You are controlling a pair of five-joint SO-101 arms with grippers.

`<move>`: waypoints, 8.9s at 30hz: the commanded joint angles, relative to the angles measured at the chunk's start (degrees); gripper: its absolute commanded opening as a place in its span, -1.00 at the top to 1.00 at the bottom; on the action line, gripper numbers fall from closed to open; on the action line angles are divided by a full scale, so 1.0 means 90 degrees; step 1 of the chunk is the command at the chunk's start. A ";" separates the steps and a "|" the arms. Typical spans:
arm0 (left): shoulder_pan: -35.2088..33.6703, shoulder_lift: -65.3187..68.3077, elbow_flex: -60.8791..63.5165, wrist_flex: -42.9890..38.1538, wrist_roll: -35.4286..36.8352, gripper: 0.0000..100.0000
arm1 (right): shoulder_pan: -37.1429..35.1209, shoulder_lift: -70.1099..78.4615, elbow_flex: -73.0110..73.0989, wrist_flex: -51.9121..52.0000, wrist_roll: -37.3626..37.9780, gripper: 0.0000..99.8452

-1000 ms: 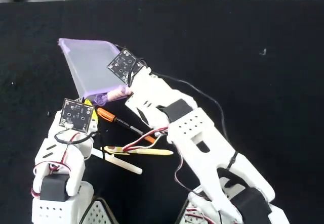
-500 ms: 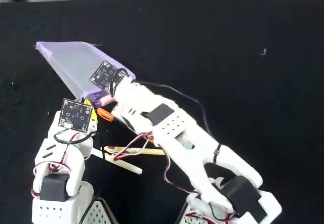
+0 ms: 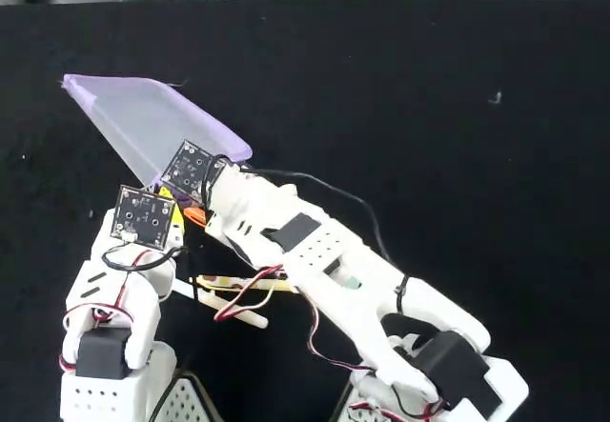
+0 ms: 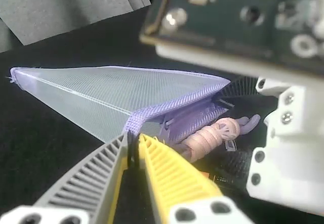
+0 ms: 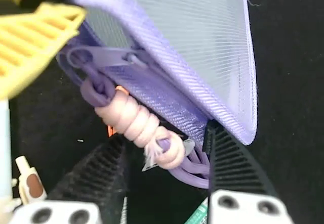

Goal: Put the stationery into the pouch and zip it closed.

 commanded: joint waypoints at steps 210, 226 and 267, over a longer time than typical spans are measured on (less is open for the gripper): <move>-0.1968 -0.0039 0.0630 -0.0576 0.1065 0.72 | -0.0303 -0.0464 -0.2623 0.2764 0.0664 0.98; -0.2027 -0.0049 0.0415 -0.0576 0.1026 0.94 | 0.0215 -0.0464 -0.2652 0.2725 0.0723 0.98; -0.1958 -0.0039 0.0845 -0.1016 0.0801 0.94 | 0.2501 -0.1900 -0.2945 0.3497 0.0733 0.98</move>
